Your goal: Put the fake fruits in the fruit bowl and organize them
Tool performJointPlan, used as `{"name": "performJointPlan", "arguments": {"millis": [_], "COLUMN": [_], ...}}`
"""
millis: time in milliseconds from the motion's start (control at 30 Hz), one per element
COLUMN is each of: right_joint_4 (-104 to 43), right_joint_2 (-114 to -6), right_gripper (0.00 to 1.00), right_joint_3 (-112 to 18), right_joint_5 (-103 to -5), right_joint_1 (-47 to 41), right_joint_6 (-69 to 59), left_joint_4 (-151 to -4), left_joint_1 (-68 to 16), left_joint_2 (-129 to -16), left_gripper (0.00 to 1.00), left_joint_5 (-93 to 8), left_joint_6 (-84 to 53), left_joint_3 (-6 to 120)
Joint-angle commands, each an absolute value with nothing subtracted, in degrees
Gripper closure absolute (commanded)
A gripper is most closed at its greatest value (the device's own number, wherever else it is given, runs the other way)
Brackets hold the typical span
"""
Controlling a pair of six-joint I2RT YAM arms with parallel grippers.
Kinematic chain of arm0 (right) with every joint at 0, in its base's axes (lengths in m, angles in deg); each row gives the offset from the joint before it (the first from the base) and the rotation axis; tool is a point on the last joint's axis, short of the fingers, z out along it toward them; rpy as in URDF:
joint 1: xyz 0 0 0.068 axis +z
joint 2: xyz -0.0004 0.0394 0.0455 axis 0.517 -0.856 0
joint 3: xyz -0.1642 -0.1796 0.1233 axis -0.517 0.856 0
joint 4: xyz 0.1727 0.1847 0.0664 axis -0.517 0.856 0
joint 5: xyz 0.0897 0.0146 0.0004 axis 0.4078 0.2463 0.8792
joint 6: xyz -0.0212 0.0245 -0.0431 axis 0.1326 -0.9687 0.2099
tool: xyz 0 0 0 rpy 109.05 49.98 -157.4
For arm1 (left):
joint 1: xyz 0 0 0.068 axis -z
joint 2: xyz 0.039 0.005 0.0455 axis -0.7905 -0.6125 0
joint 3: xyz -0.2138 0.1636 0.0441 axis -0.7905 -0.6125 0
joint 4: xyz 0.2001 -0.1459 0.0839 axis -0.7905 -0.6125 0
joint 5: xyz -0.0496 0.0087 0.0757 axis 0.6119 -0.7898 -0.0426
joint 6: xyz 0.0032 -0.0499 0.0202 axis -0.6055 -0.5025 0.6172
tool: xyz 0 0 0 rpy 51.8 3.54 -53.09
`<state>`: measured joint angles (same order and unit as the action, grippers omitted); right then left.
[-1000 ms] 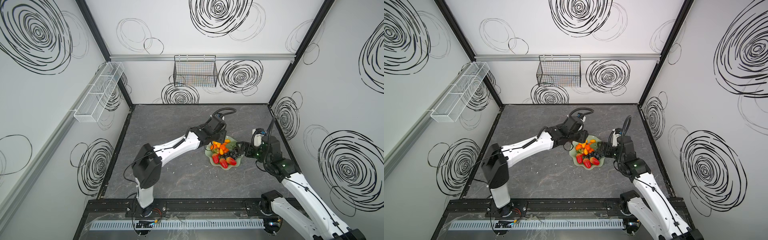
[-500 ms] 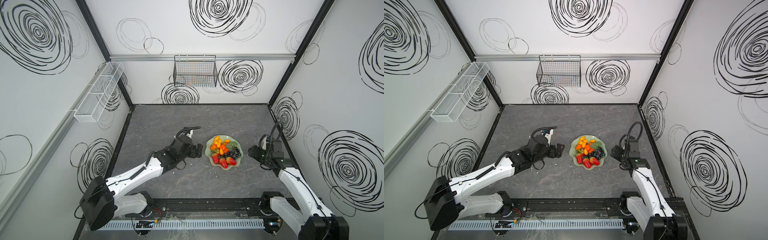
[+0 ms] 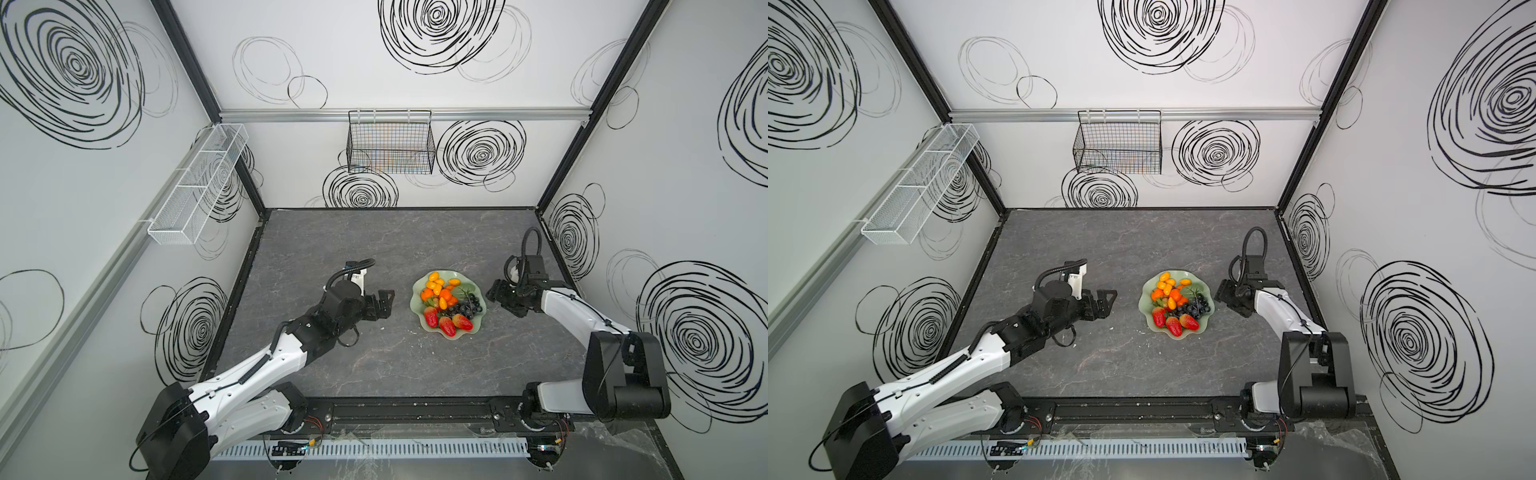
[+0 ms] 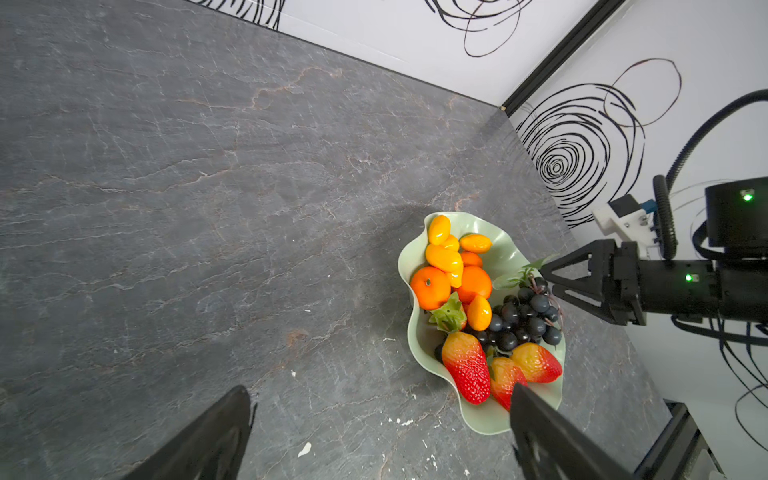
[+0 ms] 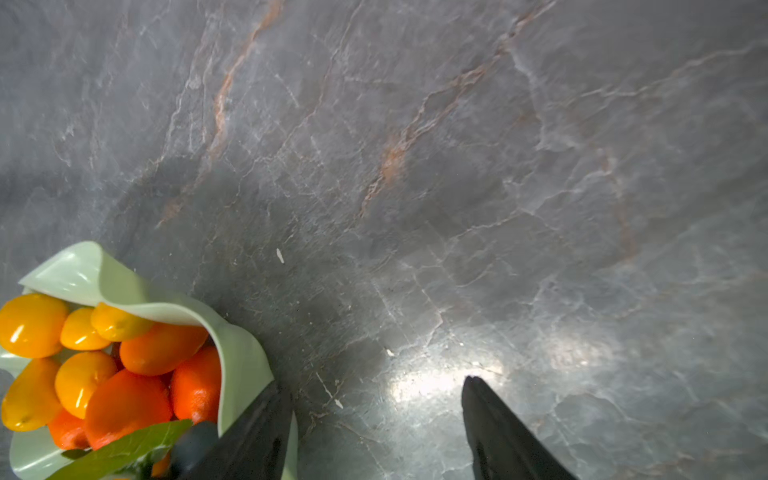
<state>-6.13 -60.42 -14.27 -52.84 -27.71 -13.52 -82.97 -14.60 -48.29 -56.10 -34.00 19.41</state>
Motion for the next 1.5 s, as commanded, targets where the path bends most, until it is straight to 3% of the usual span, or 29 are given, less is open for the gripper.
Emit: {"name": "performJointPlan", "arguments": {"millis": [0, 233, 433, 667, 900, 1133, 1467], "right_joint_4": [-6.0, -7.0, -8.2, -8.8, -16.6, -39.4, -47.8], "right_joint_2": [-62.0, -63.5, -63.2, -56.9, -48.1, -40.3, -50.7], "right_gripper": [0.30, 0.30, 0.29, 0.11, 0.00, 0.00, 0.00], "right_joint_3": [-16.9, -17.0, -18.2, -19.3, -16.9, -4.2, -3.4], "right_joint_5": [-51.6, -50.9, -50.4, -56.9, -65.1, -84.5, -83.6], "right_joint_1": [-24.5, -18.1, -13.9, -14.7, -21.3, -24.4, -27.6], "right_joint_6": [-12.9, -15.0, -16.3, -15.8, -14.8, -8.6, 0.8], "left_joint_4": [-80.2, -80.9, -82.2, -73.3, -51.0, -44.8, -26.0], "left_joint_1": [-17.0, -24.4, -29.5, -37.5, -38.6, -39.2, -40.1], "left_joint_2": [-46.2, -44.1, -40.6, -35.7, -30.8, -36.1, -53.3], "left_gripper": [0.01, 0.01, 0.01, 0.01, 0.01, 0.00, 0.01], "left_joint_5": [-56.2, -54.4, -61.0, -66.3, -75.8, -79.0, -80.0], "left_joint_6": [-34.5, -32.3, -30.3, -28.5, -13.4, -6.6, 0.3], "left_joint_3": [17.9, 16.7, 16.0, 9.5, -3.5, -5.3, -8.4]}}
